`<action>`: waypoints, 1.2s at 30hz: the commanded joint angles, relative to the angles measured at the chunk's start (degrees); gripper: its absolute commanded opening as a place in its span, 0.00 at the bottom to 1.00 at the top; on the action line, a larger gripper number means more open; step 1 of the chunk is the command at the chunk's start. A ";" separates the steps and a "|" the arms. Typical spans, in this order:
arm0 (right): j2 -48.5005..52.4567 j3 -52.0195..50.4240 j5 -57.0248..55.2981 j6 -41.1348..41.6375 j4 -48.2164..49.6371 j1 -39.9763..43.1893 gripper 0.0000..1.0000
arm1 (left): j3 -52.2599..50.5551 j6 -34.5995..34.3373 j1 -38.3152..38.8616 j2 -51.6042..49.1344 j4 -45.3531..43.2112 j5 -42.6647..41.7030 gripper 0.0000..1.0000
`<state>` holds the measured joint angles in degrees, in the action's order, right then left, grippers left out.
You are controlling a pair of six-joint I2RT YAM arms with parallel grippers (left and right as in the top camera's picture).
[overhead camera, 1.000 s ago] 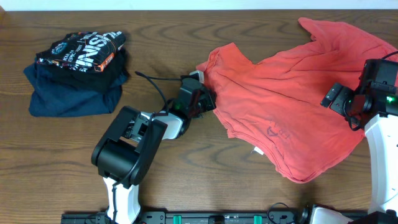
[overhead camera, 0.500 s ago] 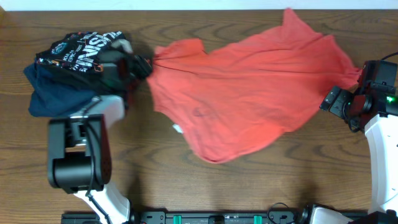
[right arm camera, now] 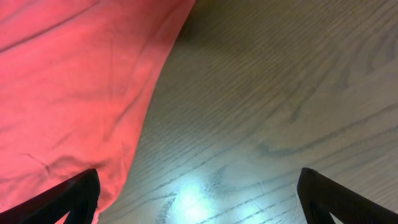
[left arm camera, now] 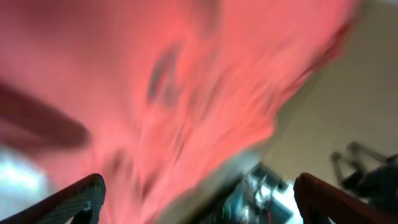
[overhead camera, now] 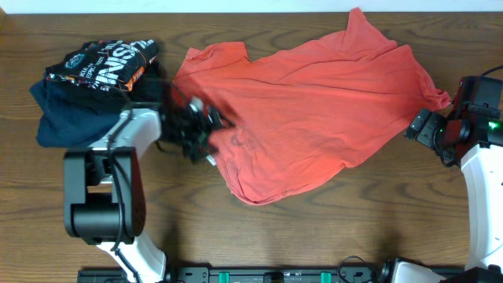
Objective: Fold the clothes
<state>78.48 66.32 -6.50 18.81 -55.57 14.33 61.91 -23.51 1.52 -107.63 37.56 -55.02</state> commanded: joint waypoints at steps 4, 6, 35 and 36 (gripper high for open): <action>-0.59 0.74 -0.61 -0.66 0.79 0.39 0.99 | -0.48 6.75 5.90 0.83 12.81 13.49 0.98; -0.59 0.74 -0.61 -0.66 0.92 0.39 0.99 | -1.49 6.71 7.61 0.83 12.94 13.29 0.98; -0.59 0.74 -0.57 -0.44 0.59 0.39 0.99 | 17.73 2.47 -3.39 3.32 6.21 29.57 0.98; -0.59 0.74 -0.57 -0.44 0.52 0.39 0.99 | 17.73 2.47 -2.80 3.32 9.20 29.59 0.98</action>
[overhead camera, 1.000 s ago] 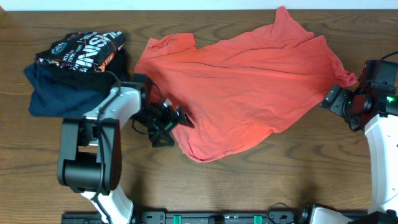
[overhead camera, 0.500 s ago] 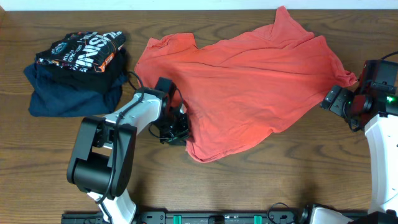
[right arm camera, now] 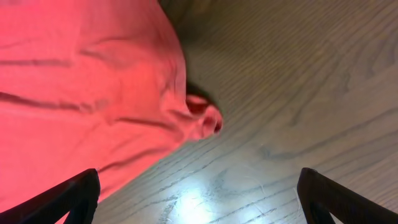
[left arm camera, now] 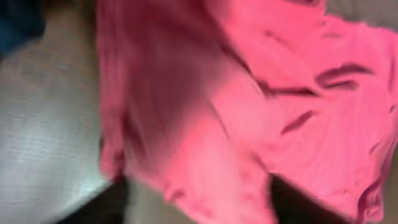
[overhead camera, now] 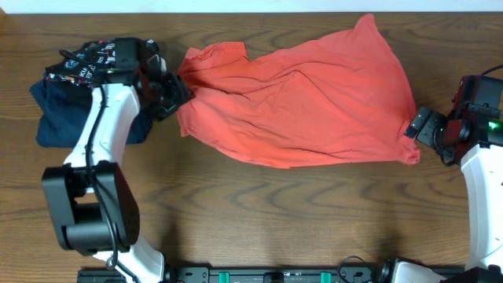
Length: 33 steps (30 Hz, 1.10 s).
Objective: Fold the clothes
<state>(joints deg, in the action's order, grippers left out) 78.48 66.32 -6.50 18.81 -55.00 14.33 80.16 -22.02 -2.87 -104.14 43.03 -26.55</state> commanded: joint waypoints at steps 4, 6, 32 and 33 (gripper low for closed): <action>-0.59 0.74 -0.57 -0.44 0.17 0.39 0.99 | -0.87 2.29 4.26 -0.17 17.42 1.57 0.98; -0.59 0.74 -0.57 -0.44 0.37 0.39 0.99 | -2.01 2.25 5.92 -0.17 21.88 2.23 0.98; -0.59 0.74 -0.57 0.87 -0.81 0.39 0.99 | -21.94 -9.25 12.46 -0.35 -10.64 10.14 0.79; -0.59 0.74 -0.57 0.87 -0.81 0.39 0.99 | -21.94 -9.86 12.52 -0.35 -10.82 11.28 0.77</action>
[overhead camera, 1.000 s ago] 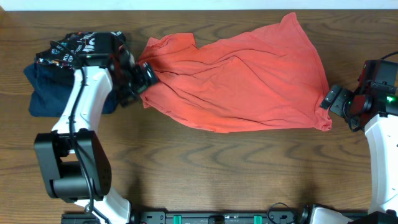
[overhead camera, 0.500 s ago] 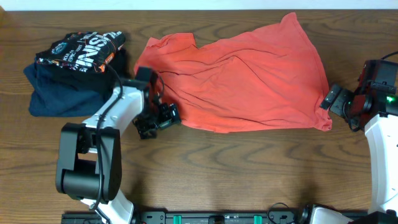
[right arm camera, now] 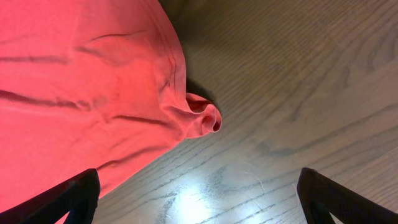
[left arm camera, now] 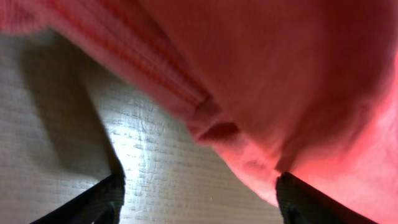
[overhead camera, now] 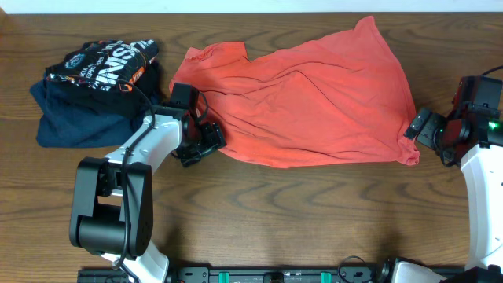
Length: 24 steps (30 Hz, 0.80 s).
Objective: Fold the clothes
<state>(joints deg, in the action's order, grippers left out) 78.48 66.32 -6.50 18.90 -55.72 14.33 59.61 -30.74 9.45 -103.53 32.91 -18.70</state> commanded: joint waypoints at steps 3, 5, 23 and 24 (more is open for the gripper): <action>-0.59 0.74 -0.57 0.79 -0.07 0.39 0.99 | -1.40 -1.31 0.42 -0.96 -0.20 8.81 0.73; -0.59 0.74 -0.57 0.76 -0.09 0.39 0.99 | -1.40 -1.29 0.57 -0.96 -0.02 9.33 0.73; -0.59 0.74 -0.59 0.76 -0.26 0.39 0.99 | -1.40 -1.53 5.73 -3.80 -7.61 14.12 0.64; -0.59 0.74 -0.57 0.76 -0.28 0.39 0.99 | -1.40 -1.53 5.79 -3.96 -7.85 14.36 0.63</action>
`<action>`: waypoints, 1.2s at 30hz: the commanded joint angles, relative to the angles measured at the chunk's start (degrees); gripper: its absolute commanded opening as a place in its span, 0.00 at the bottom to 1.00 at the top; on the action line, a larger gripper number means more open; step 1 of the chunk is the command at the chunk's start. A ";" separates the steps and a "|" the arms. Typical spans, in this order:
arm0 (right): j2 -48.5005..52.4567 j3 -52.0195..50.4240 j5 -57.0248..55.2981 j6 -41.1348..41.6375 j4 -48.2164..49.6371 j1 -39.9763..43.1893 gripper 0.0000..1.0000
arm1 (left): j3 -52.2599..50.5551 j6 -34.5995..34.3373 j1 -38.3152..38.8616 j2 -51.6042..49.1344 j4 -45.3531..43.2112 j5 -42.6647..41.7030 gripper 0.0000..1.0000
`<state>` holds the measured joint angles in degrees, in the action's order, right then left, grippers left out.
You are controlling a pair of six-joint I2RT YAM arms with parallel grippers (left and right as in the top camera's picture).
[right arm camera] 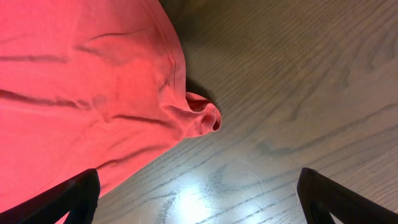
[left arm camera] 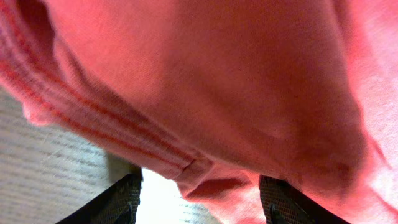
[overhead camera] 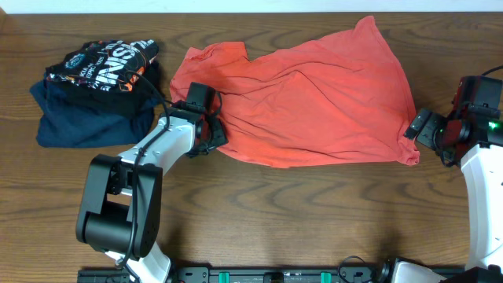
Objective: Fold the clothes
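Note:
A red shirt (overhead camera: 306, 102) lies crumpled across the middle of the table, with its lower edge doubled under. My left gripper (overhead camera: 212, 135) sits at the shirt's lower left edge. In the left wrist view it (left arm camera: 199, 200) is open, the ribbed hem (left arm camera: 205, 177) bunched between its fingers (left arm camera: 121, 202) and red cloth filling the view. My right gripper (overhead camera: 420, 130) hovers just off the shirt's lower right corner (right arm camera: 202, 118). It (right arm camera: 198, 199) is wide open over bare wood, with nothing between its fingers.
A stack of folded dark clothes (overhead camera: 90, 90), topped by a black printed shirt, sits at the back left. The wooden table (overhead camera: 314, 220) shows along the front. The right arm's base (overhead camera: 479, 157) stands at the right edge.
My left gripper has shifted slightly up and to the right, from the wood beside the hem onto the shirt's lower left edge, and its jaws stand narrower. The shirt and the right arm are unchanged.
The shirt first lay spread wide, a flap hanging toward the front, with my left gripper on its left part. Then the left gripper was up by the collar and the shirt lay narrower, shifted left. Later it was open by the lower left hem, where it now straddles the cloth.

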<state>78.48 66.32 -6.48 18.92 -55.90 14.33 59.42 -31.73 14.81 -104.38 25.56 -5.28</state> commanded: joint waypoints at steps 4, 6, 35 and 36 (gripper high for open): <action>-0.59 0.74 -0.59 0.74 -0.20 0.39 0.99 | -1.20 -0.55 0.50 -3.10 -1.81 1.57 0.62; -0.59 0.74 -0.59 0.74 -0.26 0.39 0.99 | -1.20 -0.50 0.50 -3.10 -2.84 1.95 0.62; -0.59 0.74 -0.61 0.74 -0.26 0.39 0.99 | -1.22 -0.28 0.50 -3.10 3.43 4.90 0.29; -0.59 0.74 -0.61 0.74 -0.24 0.39 0.99 | -1.22 -0.31 0.50 -3.10 3.80 4.87 0.29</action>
<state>78.46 66.32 -6.50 18.98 -56.12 14.33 59.90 -31.68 15.44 -105.32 27.22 -0.60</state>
